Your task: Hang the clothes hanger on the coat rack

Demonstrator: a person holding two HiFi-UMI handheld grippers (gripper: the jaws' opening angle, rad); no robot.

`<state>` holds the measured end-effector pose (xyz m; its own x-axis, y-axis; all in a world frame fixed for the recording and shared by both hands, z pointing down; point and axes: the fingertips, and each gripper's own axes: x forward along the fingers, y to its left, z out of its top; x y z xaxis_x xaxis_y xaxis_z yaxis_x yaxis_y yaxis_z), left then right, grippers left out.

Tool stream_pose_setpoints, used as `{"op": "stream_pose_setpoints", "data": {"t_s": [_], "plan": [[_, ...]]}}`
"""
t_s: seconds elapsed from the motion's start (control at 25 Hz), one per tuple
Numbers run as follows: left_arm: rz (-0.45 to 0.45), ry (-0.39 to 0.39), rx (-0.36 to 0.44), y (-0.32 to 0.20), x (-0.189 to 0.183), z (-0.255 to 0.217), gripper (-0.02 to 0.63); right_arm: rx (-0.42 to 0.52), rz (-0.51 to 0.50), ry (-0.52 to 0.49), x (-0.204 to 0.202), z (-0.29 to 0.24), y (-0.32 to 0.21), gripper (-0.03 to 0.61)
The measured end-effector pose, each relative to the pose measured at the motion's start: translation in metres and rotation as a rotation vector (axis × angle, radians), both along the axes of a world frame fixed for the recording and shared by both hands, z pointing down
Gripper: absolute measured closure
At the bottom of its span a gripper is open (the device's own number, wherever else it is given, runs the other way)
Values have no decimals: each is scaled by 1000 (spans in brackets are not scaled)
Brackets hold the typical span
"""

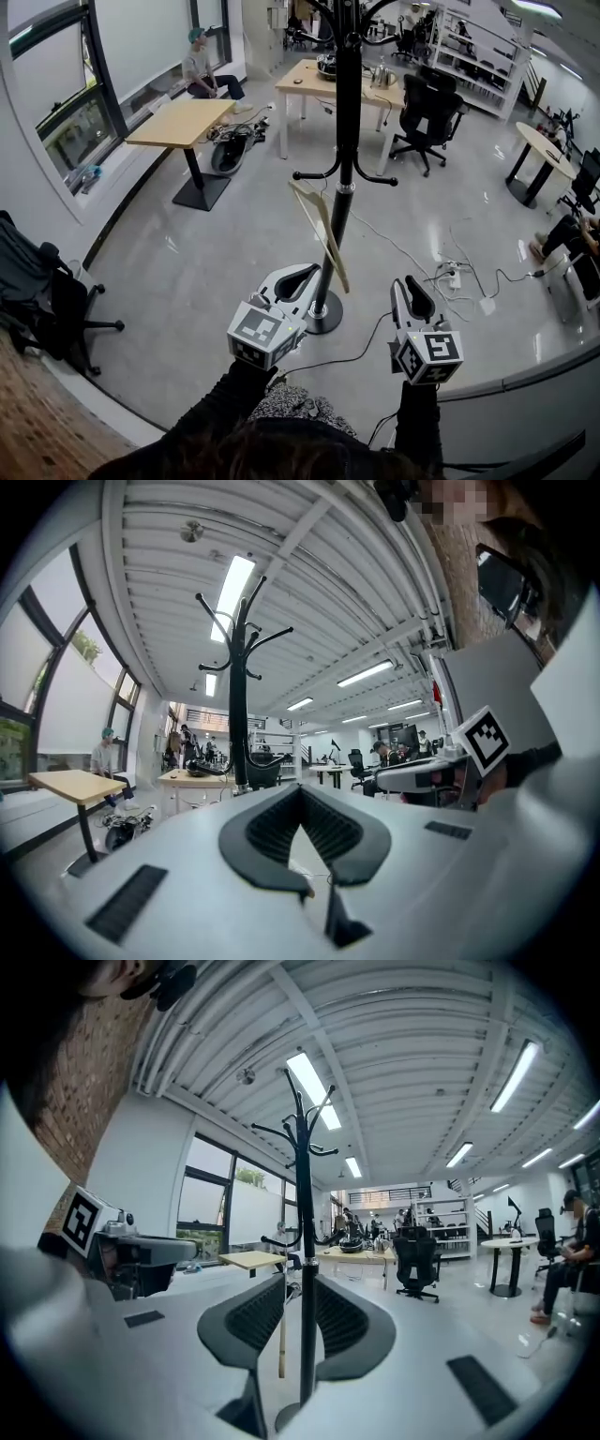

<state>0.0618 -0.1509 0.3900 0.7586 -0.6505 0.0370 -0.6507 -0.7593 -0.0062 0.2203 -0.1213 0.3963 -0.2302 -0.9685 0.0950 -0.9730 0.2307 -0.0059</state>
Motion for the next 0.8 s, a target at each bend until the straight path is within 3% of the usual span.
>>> {"op": "stream_pose_setpoints", "data": {"t_s": [0.12, 0.36, 0.52, 0.8], "plan": [[-11, -4, -6, 19, -2, 0, 604, -23, -12, -47, -5, 8, 19, 477], [-23, -13, -24, 38, -9, 6, 605, -57, -25, -80, -22, 22, 40, 562], [-23, 4, -17, 41, -15, 7, 606, -87, -37, -77, -37, 36, 45, 566], [-84, 22, -36, 38, -67, 5, 605, -117, -126, -78, -98, 37, 39, 568]]}}
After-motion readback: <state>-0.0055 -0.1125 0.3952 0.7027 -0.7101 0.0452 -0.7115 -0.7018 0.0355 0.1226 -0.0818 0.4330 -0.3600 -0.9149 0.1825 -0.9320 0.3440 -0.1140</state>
